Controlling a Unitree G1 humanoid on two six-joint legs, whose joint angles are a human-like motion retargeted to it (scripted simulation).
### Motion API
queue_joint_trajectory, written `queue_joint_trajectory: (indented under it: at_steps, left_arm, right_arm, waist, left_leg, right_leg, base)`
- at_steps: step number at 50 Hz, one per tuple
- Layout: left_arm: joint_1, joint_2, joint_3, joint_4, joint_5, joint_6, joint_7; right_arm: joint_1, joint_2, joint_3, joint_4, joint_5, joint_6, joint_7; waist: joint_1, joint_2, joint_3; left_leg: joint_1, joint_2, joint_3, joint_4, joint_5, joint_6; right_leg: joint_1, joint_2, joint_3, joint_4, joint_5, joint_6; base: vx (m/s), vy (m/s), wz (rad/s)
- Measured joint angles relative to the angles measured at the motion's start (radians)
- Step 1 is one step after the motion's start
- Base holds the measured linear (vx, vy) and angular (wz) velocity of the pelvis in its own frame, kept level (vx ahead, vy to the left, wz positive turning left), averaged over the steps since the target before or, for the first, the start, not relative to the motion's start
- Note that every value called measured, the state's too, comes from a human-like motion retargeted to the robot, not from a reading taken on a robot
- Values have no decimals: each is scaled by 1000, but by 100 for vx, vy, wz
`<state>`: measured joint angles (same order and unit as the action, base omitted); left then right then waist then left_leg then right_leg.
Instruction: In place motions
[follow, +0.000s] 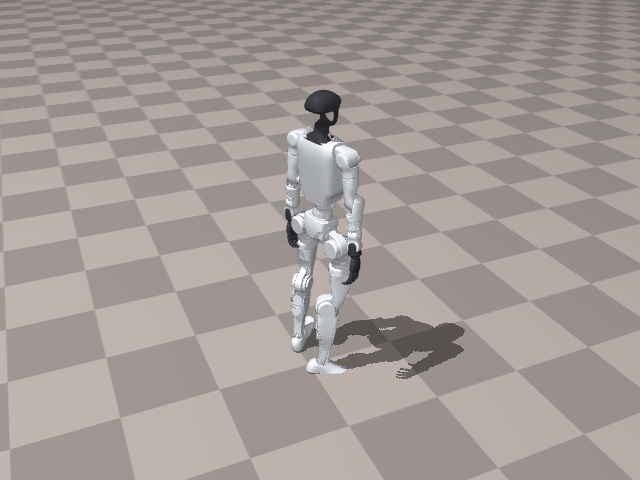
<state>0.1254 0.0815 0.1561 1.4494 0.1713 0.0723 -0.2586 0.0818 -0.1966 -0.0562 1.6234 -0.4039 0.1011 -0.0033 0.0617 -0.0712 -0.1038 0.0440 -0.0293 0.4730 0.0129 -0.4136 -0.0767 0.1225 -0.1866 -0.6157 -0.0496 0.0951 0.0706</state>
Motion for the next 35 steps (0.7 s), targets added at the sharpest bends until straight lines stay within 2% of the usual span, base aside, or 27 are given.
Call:
queue_joint_trajectory:
  at_steps: [19, 35]
  left_arm:
    - [44, 1, 3, 131, 49, 36, 39]
    - [25, -6, -23, 82, 46, 30, 17]
  right_arm:
    - [-47, 35, 84, -152, -28, -49, 77]
    - [-24, 11, 50, -58, -45, -26, 75]
  waist:
    - [-4, 29, 3]
    - [6, 33, 2]
  left_leg:
    - [21, 6, 33, -4, -3, -5]
    - [3, -4, 19, -1, -6, -3]
  right_leg:
    - [-4, 10, 38, 4, 3, -6]
    - [-5, -1, 22, -1, 6, -3]
  base:
    - [0, 0, -8]
    - [0, 0, 0]
